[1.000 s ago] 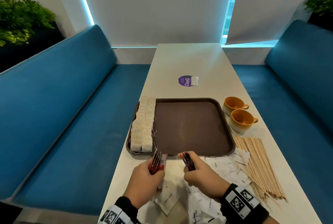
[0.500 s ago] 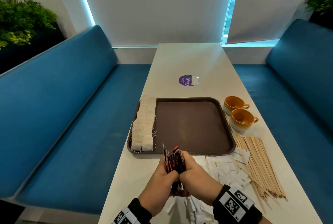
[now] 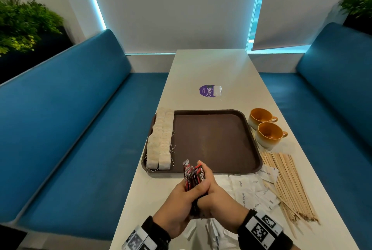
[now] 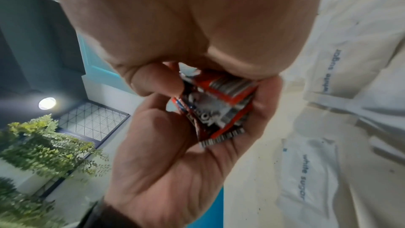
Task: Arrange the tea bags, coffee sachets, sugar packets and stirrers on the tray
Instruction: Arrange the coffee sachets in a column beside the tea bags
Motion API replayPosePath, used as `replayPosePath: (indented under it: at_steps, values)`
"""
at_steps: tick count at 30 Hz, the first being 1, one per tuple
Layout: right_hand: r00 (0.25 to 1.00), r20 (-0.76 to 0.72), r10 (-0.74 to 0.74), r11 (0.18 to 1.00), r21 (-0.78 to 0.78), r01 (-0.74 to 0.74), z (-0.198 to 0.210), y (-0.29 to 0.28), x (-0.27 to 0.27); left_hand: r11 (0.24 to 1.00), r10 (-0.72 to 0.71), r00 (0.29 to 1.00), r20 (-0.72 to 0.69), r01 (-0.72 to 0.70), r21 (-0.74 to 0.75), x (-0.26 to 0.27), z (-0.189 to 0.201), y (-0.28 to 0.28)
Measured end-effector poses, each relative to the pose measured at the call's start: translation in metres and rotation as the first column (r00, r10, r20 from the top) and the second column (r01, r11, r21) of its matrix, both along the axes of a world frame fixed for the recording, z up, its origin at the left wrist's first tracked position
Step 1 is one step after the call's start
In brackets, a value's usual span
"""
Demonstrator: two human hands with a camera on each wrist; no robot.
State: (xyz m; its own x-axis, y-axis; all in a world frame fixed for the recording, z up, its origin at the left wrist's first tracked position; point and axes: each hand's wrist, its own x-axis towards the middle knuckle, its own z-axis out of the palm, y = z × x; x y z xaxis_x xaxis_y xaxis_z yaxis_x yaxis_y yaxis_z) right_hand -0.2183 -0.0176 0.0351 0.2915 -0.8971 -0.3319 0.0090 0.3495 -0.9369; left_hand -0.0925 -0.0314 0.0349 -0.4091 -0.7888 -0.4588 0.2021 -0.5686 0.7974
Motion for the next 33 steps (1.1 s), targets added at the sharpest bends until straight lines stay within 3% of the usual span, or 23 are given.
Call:
replayPosePath:
  at_steps: [3,6,9,13,16,18,24,33]
  values:
    - [0.999,-0.003,0.037,0.999,-0.036,-0.037,-0.002,0.003,-0.005,0.997,0.068,0.991,0.111,-0.064,-0.038,-0.001,0.0,-0.004]
    - [0.99,-0.06,0.125,0.987,-0.096,-0.13,0.007,0.003,-0.006,0.994,0.105,0.988,0.117,-0.099,-0.055,0.001,0.002,-0.007]
    - [0.948,-0.288,0.133,0.964,-0.184,-0.191,0.021,0.002,-0.01,0.994,0.095,0.993,0.071,-0.09,-0.065,0.005,0.007,-0.009]
    - [0.819,-0.561,0.123,0.906,-0.273,-0.322,0.036,-0.001,-0.02,0.995,0.088,0.996,0.0,-0.088,-0.042,0.012,0.01,-0.014]
    - [0.63,-0.774,0.065,0.811,-0.327,-0.486,0.04,0.003,-0.022,0.994,0.107,0.994,-0.011,-0.107,-0.01,0.022,0.008,-0.021]
    - [0.563,-0.826,0.013,0.782,-0.343,-0.521,0.039,0.003,-0.021,0.997,0.071,0.997,0.01,-0.071,-0.023,0.027,0.007,-0.021]
    - [0.574,-0.819,0.022,0.697,-0.399,-0.596,0.041,-0.004,-0.017,0.982,-0.157,0.987,0.044,0.161,-0.098,0.019,0.01,-0.005]
    - [0.569,-0.822,0.017,0.621,-0.437,-0.651,0.038,-0.002,-0.017,0.98,-0.193,0.981,-0.028,0.191,-0.05,0.014,0.009,-0.003]
